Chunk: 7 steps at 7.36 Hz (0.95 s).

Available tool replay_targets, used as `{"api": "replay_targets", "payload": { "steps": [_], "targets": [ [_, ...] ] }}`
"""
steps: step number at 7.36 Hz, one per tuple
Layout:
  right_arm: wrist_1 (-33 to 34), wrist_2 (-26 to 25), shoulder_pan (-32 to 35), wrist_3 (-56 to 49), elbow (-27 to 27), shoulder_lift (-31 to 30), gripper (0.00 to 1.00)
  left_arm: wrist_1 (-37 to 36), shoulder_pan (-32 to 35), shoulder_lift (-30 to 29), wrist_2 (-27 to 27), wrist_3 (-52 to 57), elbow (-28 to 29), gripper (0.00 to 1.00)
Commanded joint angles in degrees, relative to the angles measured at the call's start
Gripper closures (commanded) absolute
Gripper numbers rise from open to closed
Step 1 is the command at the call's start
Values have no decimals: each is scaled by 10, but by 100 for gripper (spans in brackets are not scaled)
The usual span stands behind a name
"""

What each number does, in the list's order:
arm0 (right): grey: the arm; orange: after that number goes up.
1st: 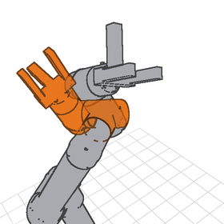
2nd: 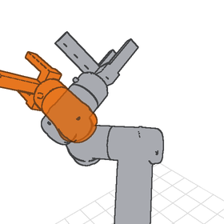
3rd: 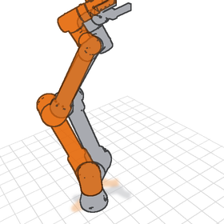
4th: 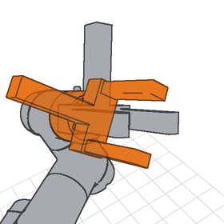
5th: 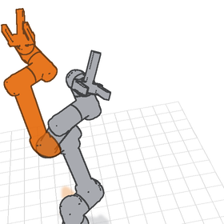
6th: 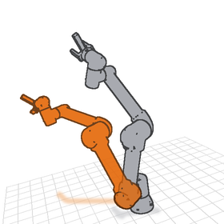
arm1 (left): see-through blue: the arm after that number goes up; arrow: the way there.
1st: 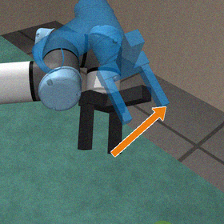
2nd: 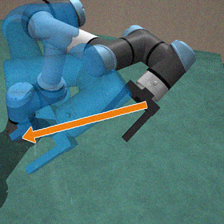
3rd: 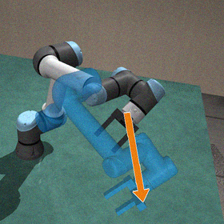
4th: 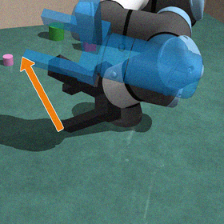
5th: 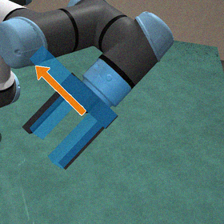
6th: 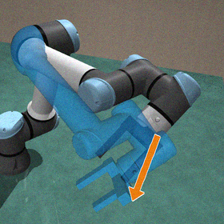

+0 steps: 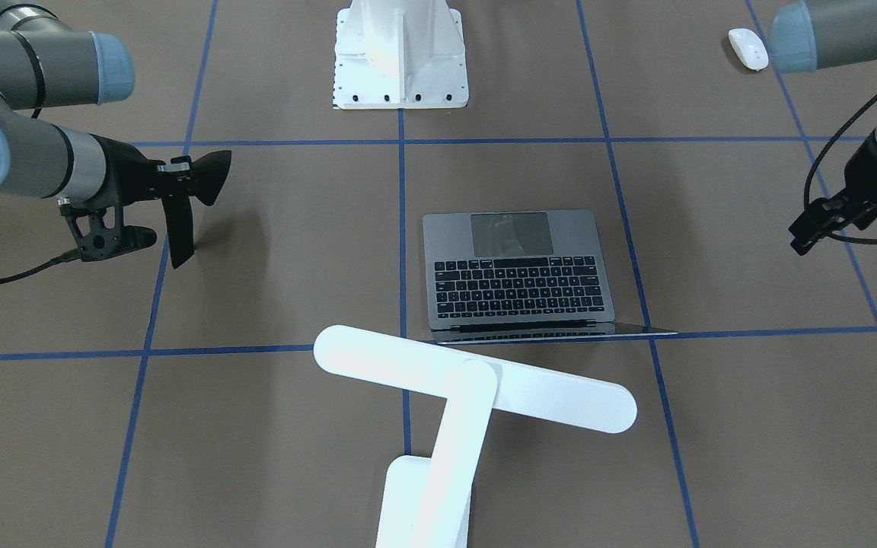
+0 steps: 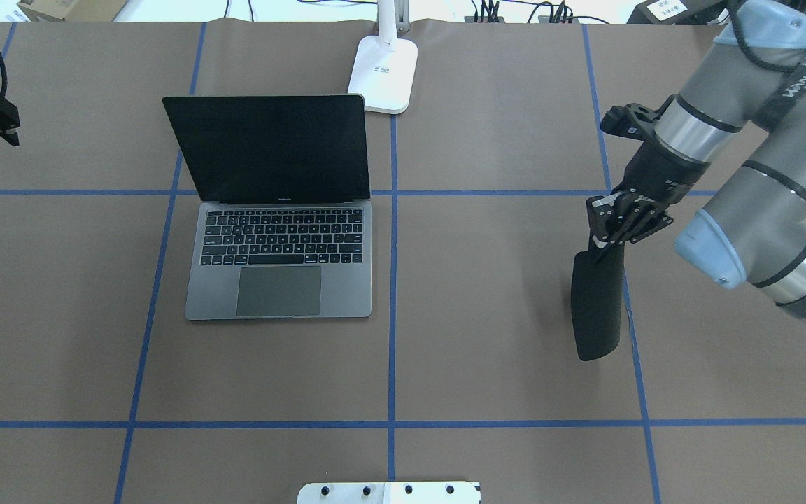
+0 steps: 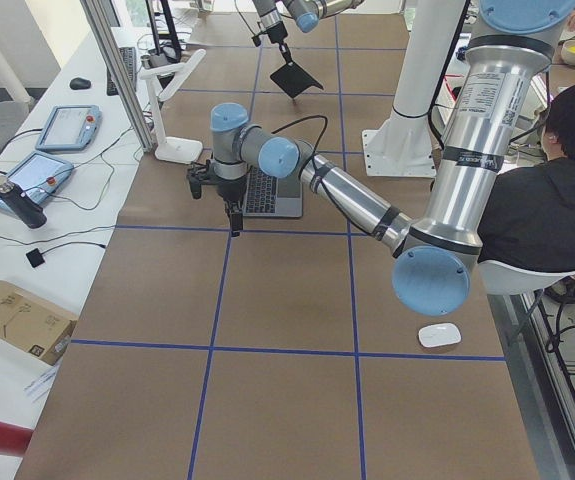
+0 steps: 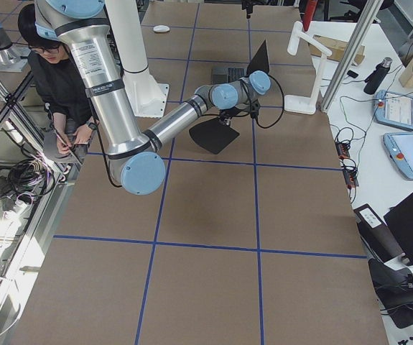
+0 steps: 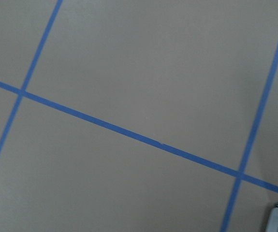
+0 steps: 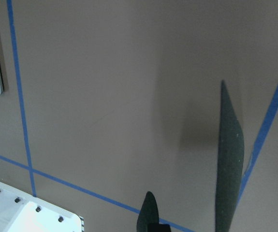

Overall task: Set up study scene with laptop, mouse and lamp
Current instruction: 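Bring the black mouse pad in the right gripper over the table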

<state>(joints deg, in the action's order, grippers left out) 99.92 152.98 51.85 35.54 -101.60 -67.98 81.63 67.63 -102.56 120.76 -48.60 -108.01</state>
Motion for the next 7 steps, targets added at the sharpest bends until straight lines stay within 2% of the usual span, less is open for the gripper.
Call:
{"api": "replay_targets", "payload": {
  "steps": [1,3,6,7],
  "targets": [
    [-164,-38,-47,165,85,51,100,36,10,10,0,14,28,1],
    [-231,-50,-59,204,156,99,100,41,10,13,0,14,36,1],
    [-232,-85,-71,209,203,151,100,41,12,13,0,13,36,1],
    [-233,-87,-73,209,233,177,100,41,13,13,0,13,36,1]
  ]
}}
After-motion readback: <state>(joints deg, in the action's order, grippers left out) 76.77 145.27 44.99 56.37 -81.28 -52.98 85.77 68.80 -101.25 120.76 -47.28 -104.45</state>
